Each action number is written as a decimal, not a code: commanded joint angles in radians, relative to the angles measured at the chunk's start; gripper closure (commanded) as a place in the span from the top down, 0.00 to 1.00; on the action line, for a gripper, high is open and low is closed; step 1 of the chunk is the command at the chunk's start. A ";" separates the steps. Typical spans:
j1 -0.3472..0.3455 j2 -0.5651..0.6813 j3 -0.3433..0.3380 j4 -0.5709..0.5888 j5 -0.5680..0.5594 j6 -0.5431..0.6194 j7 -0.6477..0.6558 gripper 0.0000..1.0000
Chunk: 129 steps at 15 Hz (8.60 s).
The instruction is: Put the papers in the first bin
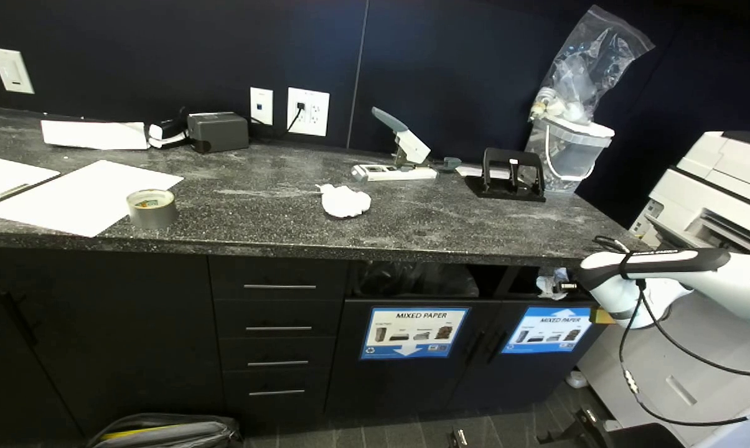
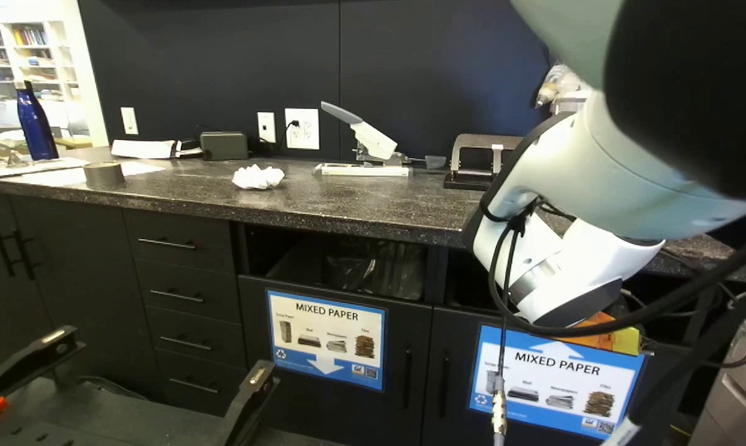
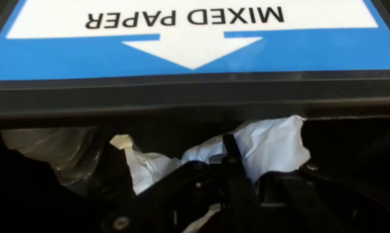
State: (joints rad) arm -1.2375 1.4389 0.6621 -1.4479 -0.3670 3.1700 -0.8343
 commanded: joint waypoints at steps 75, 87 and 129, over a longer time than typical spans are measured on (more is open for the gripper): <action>1.125 -0.680 -0.356 -0.110 0.619 -0.652 -0.143 1.00; 1.207 -0.438 -0.334 0.176 0.551 -0.637 -0.134 1.00; 1.191 -0.947 -0.606 -0.526 0.308 -0.856 0.504 0.08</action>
State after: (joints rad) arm -0.0429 0.5854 0.0704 -1.7785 -0.0692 2.1837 -0.4098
